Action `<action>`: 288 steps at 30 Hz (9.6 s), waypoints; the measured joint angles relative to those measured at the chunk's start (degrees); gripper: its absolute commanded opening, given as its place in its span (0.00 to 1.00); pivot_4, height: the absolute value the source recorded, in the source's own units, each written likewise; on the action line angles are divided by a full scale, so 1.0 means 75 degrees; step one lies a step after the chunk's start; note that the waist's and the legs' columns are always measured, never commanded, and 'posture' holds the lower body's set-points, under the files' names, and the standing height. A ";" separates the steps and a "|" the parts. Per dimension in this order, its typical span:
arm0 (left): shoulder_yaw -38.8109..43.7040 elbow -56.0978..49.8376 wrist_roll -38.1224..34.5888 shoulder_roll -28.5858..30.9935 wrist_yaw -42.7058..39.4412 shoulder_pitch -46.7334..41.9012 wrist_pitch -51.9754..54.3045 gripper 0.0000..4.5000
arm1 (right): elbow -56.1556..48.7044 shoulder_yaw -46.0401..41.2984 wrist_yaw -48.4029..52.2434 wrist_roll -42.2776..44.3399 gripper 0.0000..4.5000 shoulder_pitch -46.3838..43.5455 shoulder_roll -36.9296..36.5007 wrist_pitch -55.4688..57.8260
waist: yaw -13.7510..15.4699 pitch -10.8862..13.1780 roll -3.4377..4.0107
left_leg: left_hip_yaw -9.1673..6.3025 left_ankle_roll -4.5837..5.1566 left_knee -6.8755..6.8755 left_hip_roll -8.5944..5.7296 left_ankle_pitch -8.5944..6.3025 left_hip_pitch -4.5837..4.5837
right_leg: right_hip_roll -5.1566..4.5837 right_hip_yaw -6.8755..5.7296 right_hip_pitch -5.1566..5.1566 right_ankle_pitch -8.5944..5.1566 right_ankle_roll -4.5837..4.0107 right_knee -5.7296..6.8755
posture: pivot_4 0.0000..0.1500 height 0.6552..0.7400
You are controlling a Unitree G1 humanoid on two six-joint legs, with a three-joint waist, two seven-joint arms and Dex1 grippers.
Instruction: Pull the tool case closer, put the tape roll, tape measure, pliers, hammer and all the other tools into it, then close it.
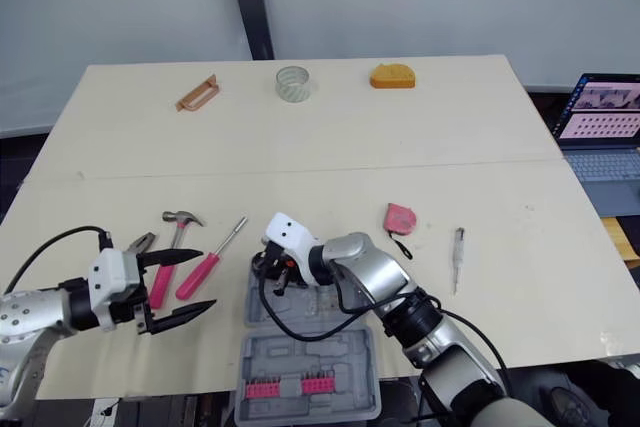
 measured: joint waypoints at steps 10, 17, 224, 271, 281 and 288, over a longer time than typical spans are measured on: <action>-0.0012 -0.0001 0.0007 0.0004 0.0021 -0.0013 0.0091 1.00 | -0.0001 0.0110 0.0015 -0.0051 0.01 0.0070 -0.0018 -0.0011 | 0.0000 0.0000 0.0000 | 0.0002 0.0000 0.0000 0.0001 0.0000 0.0000 | 0.0001 0.0002 -0.0002 0.0000 0.0000 0.0001 | 1.00 1.00; -0.0076 -0.0001 0.0015 0.0004 0.0030 -0.0102 0.0105 1.00 | 0.0003 0.0110 0.0015 -0.0161 0.01 0.0070 -0.0017 -0.0041 | -0.0002 0.0000 0.0000 | 0.0003 0.0000 0.0000 0.0001 0.0000 0.0000 | 0.0001 0.0002 -0.0003 0.0000 -0.0001 0.0001 | 1.00 1.00; 0.3512 0.3373 0.0002 0.0407 0.0826 0.1817 0.0314 1.00 | 0.1641 -0.6789 0.1902 0.1833 0.99 0.4331 -0.5640 -0.2628 | 0.0046 -0.0004 0.0000 | 0.0093 0.0025 0.0017 0.0021 -0.0043 0.0026 | -0.0001 0.0037 0.0002 -0.0003 -0.0009 -0.0024 | 1.00 1.00; -0.2671 -0.0351 -0.0079 -0.0594 0.0715 -0.3631 0.2393 1.00 | -0.1247 -0.3555 -0.1678 0.0258 0.59 0.2975 -0.2686 -0.0630 | 0.0213 -0.0006 0.0000 | 0.0091 0.0024 0.0035 0.0019 -0.0042 0.0024 | 0.0002 0.0041 -0.0004 -0.0001 -0.0012 -0.0004 | 1.00 1.00; -0.2671 -0.0354 -0.0027 -0.0618 0.0818 -0.3659 0.2427 1.00 | -0.0955 -0.3475 -0.1760 0.0133 0.01 0.2724 -0.2459 -0.0637 | 0.0217 -0.0007 -0.0001 | 0.0091 0.0024 0.0036 0.0018 -0.0042 0.0024 | 0.0002 0.0042 -0.0003 -0.0001 -0.0012 -0.0003 | 1.00 1.00; -0.2686 -0.0350 0.0014 -0.0643 0.0871 -0.3750 0.2419 1.00 | -0.0991 -0.3483 -0.1886 0.0114 0.01 0.2724 -0.2459 -0.0511 | 0.0228 -0.0010 -0.0006 | 0.0091 0.0024 0.0038 0.0018 -0.0042 0.0026 | 0.0002 0.0042 -0.0001 0.0000 -0.0012 -0.0003 | 1.00 1.00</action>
